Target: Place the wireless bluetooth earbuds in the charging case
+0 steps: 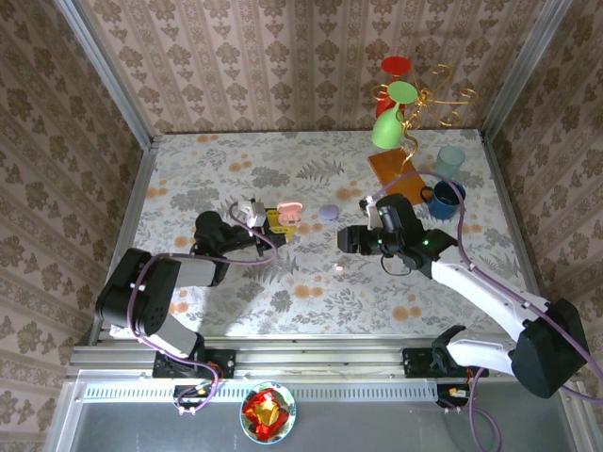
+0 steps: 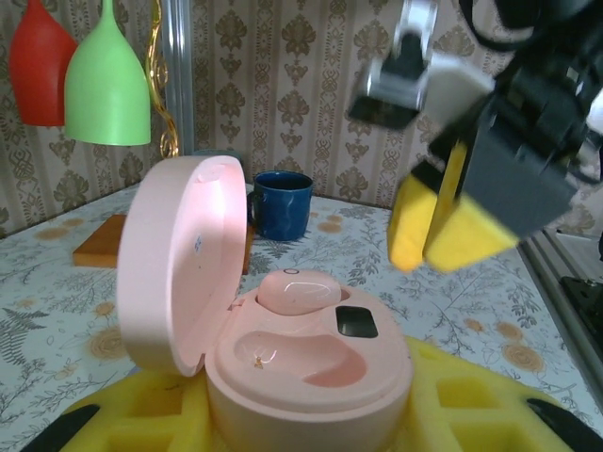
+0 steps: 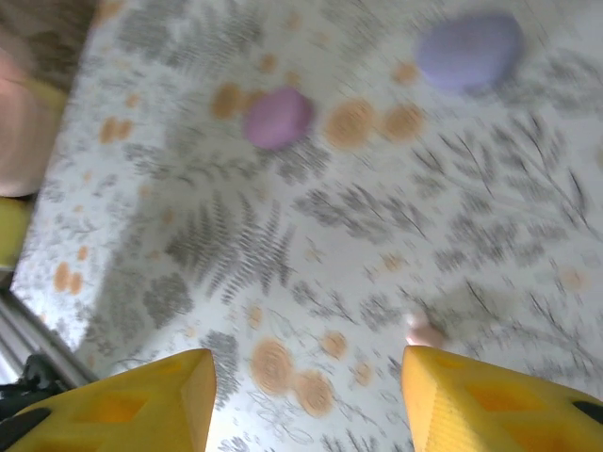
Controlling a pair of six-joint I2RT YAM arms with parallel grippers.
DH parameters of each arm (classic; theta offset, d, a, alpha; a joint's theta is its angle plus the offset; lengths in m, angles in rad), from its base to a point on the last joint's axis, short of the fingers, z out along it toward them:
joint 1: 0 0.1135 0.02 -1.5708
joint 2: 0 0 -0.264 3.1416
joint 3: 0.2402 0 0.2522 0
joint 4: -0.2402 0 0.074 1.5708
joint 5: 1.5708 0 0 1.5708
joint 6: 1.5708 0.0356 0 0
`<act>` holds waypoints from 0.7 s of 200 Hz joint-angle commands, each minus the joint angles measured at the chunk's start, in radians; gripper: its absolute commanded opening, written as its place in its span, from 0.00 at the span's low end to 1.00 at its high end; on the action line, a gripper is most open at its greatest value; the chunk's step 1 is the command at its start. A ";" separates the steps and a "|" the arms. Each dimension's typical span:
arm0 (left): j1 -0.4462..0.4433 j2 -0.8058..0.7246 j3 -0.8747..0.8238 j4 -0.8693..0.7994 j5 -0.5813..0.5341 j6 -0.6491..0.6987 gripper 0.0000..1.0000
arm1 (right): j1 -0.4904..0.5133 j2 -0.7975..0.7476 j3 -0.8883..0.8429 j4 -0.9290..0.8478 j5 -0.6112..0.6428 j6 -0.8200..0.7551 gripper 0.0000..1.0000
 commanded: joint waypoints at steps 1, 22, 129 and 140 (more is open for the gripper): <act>0.008 -0.029 -0.013 0.032 -0.009 0.020 0.20 | -0.002 0.002 -0.090 0.087 0.004 0.217 0.55; 0.008 -0.027 -0.015 0.032 -0.010 0.022 0.20 | 0.005 0.031 -0.194 0.243 -0.044 0.367 0.53; 0.008 -0.022 -0.012 0.032 0.002 0.009 0.20 | 0.030 0.332 -0.301 0.668 -0.095 0.592 0.45; 0.008 -0.025 -0.013 0.032 0.006 0.008 0.20 | 0.033 0.345 -0.297 0.672 -0.093 0.593 0.45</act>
